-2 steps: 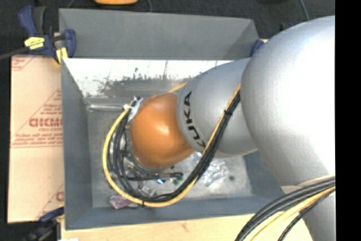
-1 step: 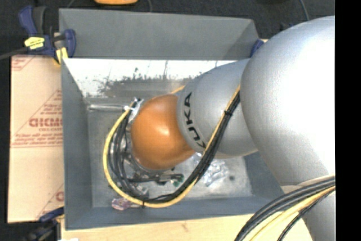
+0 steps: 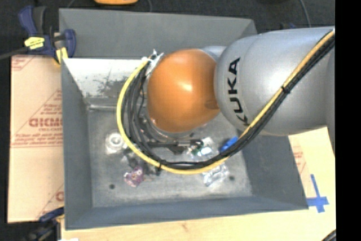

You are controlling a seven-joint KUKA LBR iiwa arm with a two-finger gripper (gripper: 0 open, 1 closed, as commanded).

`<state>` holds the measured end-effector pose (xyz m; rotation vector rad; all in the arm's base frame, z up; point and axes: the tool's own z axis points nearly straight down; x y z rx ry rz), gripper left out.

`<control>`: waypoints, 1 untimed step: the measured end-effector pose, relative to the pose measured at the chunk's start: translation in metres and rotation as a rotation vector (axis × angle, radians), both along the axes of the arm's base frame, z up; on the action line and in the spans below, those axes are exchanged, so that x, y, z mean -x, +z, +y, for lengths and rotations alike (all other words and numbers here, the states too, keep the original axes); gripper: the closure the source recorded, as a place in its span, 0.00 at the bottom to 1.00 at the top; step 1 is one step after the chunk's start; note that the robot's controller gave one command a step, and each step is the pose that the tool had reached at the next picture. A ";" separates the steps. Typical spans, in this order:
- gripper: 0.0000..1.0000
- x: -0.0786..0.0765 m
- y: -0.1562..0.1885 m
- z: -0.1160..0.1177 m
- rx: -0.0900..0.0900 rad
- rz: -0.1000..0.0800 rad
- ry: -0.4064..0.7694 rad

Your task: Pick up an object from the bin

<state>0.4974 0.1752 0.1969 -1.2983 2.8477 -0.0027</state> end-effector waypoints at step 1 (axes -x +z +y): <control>1.00 -0.064 0.083 0.015 0.003 0.001 0.318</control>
Offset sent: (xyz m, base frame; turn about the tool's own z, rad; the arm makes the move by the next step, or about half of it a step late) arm 0.0620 0.0150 0.0803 -0.3197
